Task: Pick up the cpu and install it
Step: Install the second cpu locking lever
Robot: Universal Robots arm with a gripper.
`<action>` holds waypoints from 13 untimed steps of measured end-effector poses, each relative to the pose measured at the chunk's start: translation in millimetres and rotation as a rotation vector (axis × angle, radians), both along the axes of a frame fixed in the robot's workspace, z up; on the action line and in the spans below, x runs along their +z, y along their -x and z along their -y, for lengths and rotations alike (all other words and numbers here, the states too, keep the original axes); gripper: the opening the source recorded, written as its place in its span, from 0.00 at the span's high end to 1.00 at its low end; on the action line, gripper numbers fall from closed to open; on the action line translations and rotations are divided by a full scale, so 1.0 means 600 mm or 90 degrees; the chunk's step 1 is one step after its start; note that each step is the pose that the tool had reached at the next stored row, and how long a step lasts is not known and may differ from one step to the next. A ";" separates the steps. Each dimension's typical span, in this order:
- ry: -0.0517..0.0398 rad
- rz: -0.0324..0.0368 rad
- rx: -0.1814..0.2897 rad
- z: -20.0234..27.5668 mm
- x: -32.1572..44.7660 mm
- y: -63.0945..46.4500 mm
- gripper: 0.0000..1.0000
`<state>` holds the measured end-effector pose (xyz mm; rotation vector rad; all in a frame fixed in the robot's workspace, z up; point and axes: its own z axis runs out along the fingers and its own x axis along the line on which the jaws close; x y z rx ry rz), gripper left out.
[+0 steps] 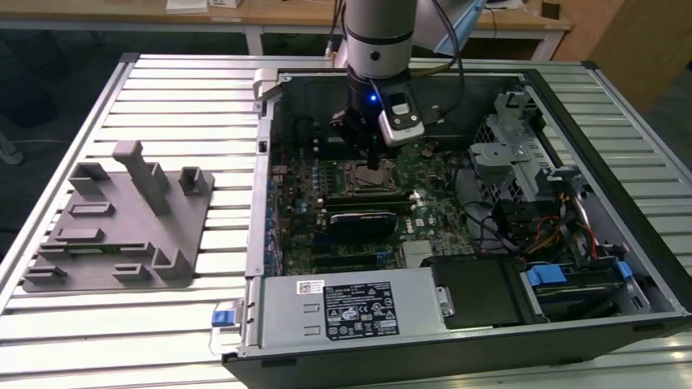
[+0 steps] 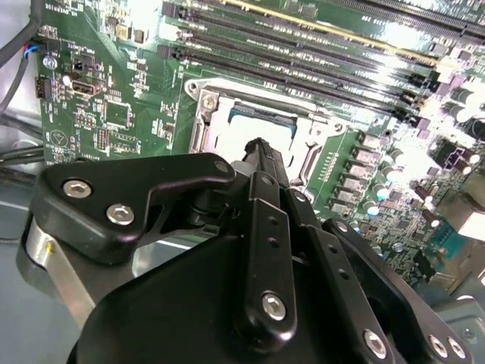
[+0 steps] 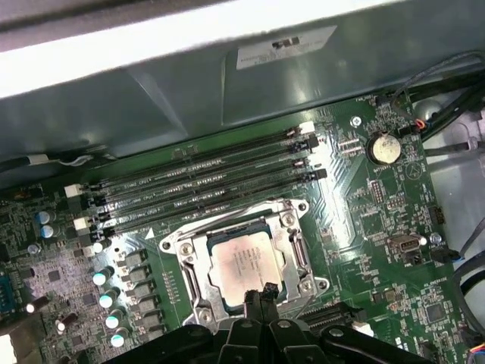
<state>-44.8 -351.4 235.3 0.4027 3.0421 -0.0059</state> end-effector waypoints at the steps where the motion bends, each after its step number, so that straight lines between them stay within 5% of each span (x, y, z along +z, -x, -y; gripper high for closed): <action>1: 0.0000 0.0000 0.000 0.0024 0.000 0.000 0.89; 13: -0.0015 0.0000 0.000 0.0382 0.000 0.000 0.89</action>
